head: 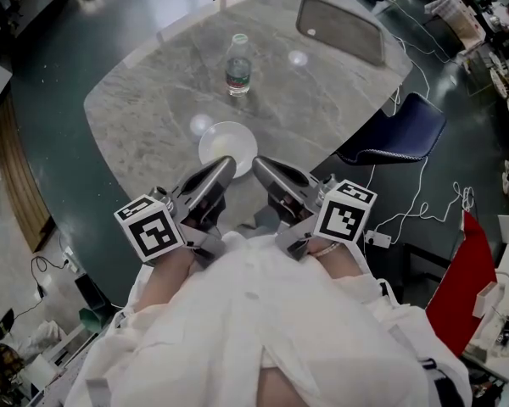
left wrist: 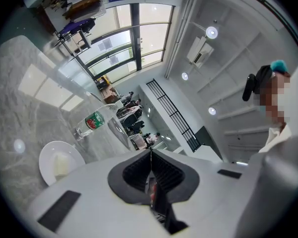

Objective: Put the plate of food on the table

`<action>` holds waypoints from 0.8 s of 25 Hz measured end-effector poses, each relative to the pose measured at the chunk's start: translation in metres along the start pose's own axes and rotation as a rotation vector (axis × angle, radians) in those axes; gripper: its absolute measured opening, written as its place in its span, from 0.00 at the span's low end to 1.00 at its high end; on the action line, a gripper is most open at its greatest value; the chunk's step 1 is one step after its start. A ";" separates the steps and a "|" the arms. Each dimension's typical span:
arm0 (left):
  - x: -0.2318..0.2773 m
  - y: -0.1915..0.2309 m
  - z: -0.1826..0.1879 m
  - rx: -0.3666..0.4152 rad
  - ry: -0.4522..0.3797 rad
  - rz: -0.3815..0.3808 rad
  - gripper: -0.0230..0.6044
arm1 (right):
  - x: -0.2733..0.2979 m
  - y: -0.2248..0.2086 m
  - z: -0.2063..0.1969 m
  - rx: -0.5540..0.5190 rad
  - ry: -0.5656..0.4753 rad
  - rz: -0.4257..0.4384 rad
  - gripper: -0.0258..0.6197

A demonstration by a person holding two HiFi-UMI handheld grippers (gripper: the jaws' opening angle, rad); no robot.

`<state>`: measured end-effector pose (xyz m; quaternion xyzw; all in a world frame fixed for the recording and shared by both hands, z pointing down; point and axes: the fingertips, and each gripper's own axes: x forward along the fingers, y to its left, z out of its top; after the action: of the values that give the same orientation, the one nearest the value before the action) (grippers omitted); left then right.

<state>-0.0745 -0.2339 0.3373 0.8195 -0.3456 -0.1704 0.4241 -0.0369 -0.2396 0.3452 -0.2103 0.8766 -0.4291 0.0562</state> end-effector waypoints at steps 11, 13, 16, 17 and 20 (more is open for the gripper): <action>0.002 -0.003 -0.008 -0.016 0.031 -0.016 0.07 | -0.003 0.002 -0.005 0.005 0.003 0.000 0.04; 0.001 -0.003 -0.010 -0.021 0.043 -0.014 0.07 | -0.003 0.002 -0.008 0.012 0.012 0.007 0.04; -0.001 -0.001 -0.013 -0.028 0.046 0.000 0.07 | -0.003 0.002 -0.008 0.015 0.017 0.008 0.04; -0.002 0.000 -0.012 -0.031 0.041 0.005 0.07 | -0.003 0.002 -0.008 0.015 0.018 0.006 0.04; -0.005 0.003 -0.011 -0.035 0.032 0.016 0.07 | -0.001 0.001 -0.011 0.021 0.028 0.008 0.04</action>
<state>-0.0727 -0.2254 0.3458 0.8116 -0.3424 -0.1598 0.4455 -0.0395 -0.2305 0.3514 -0.2000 0.8738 -0.4408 0.0476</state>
